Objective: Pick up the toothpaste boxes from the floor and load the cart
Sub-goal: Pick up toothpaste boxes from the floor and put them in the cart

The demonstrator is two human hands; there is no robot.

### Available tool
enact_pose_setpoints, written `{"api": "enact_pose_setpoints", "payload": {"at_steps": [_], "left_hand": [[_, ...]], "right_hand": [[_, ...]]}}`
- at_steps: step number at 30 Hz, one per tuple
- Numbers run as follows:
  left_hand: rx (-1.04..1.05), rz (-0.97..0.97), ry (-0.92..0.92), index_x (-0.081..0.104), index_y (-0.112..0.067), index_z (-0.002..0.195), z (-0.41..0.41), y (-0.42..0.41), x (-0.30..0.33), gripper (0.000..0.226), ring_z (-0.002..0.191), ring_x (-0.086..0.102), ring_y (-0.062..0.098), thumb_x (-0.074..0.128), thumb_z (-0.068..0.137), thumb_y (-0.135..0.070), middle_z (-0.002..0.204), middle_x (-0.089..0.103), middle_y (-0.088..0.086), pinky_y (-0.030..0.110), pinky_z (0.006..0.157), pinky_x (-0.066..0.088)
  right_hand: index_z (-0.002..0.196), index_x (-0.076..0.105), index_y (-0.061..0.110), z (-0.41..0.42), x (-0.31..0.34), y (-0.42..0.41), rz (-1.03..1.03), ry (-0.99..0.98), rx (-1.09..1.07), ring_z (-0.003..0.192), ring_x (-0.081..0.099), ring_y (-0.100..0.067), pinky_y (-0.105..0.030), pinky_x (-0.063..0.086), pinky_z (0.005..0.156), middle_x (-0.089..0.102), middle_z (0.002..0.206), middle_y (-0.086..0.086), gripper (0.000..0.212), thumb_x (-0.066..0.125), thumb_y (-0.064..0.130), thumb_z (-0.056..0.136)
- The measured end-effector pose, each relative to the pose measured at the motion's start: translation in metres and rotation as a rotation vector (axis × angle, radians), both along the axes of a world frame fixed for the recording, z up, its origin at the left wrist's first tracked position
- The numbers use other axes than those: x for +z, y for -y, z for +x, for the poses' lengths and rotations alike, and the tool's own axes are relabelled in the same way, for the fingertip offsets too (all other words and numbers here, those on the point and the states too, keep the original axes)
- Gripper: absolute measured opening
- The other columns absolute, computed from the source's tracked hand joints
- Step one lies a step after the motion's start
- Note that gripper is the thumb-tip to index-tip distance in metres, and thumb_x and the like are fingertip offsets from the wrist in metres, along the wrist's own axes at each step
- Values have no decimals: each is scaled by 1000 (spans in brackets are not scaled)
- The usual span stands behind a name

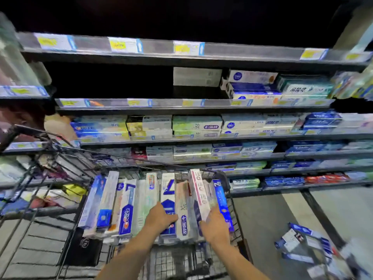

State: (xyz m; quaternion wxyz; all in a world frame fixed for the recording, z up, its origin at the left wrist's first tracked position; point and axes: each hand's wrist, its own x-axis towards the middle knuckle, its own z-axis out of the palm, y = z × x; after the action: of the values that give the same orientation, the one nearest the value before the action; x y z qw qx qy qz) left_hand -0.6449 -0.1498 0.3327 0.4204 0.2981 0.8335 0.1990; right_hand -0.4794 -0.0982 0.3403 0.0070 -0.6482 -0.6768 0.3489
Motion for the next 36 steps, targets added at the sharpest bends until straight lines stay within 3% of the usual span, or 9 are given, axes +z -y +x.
{"api": "enact_pose_setpoints", "payload": {"at_steps": [3, 5, 9, 16, 21, 25, 31, 34, 36], "left_hand": [[-8, -10, 18, 49, -15, 95, -10, -10, -27, 38, 83, 58, 18, 74, 74, -32, 96, 60, 2, 29, 74, 50], [-17, -24, 35, 49, -11, 104, -12, -20, -43, 43, 82, 60, 18, 73, 74, -30, 97, 63, 3, 27, 71, 49], [-7, -60, 29, 51, -7, 109, -14, -36, -78, 51, 94, 64, 24, 73, 70, -31, 103, 66, 9, 36, 84, 54], [77, -27, -46, 42, -5, 114, -8, -40, -102, 55, 96, 60, 30, 73, 75, -28, 107, 61, 12, 28, 69, 40], [81, -22, -104, 31, -5, 133, -2, -41, -109, 69, 100, 61, 32, 68, 78, -27, 116, 57, 14, 28, 71, 41], [61, -36, -113, 15, -10, 146, -2, -38, -113, 87, 101, 63, 31, 68, 80, -29, 119, 58, 12, 36, 82, 51], [-44, -112, -135, 24, -1, 142, -5, -36, -105, 81, 117, 52, 36, 68, 83, -33, 133, 45, 20, 42, 91, 46], [-195, -119, -204, 19, 4, 144, -5, -38, -85, 80, 123, 46, 35, 66, 86, -27, 139, 35, 21, 40, 97, 42], [-257, -76, -219, 29, 7, 139, -6, -48, -66, 70, 119, 47, 35, 65, 86, -21, 134, 40, 21, 37, 95, 42]], "right_hand": [[112, 38, 15, -18, -25, -5, -20, 44, -9, 97, 61, -26, -38, 54, 84, 61, 106, -9, 37, 62, 24, 85], [118, 38, 13, -27, -40, -11, -21, 91, 29, 101, 61, -26, -35, 53, 86, 61, 110, -10, 39, 58, 26, 87], [122, 38, 11, -41, -77, -24, -12, 139, 93, 100, 61, -23, -32, 52, 86, 60, 113, -8, 37, 53, 25, 91], [118, 37, 12, -59, -110, -24, -14, 111, 90, 98, 62, -31, -36, 51, 78, 56, 110, -11, 37, 58, 24, 91], [136, 27, 14, -65, -113, -24, 33, 165, 216, 101, 62, -32, -35, 46, 72, 52, 120, -10, 57, 53, 40, 93], [144, 22, 20, -67, -113, -25, 5, 201, 235, 102, 61, -30, -33, 47, 73, 49, 124, -10, 62, 54, 37, 93], [123, 48, 13, -48, -100, -33, -126, 110, 267, 104, 58, -31, -37, 50, 86, 57, 119, -11, 29, 45, 24, 97], [127, 46, 11, -17, -73, -45, -94, 55, 282, 107, 58, -31, -39, 50, 89, 56, 122, -12, 33, 46, 21, 95], [126, 45, 10, 14, -52, -54, -39, 76, 280, 107, 57, -32, -38, 48, 85, 55, 121, -13, 32, 45, 21, 96]]}}
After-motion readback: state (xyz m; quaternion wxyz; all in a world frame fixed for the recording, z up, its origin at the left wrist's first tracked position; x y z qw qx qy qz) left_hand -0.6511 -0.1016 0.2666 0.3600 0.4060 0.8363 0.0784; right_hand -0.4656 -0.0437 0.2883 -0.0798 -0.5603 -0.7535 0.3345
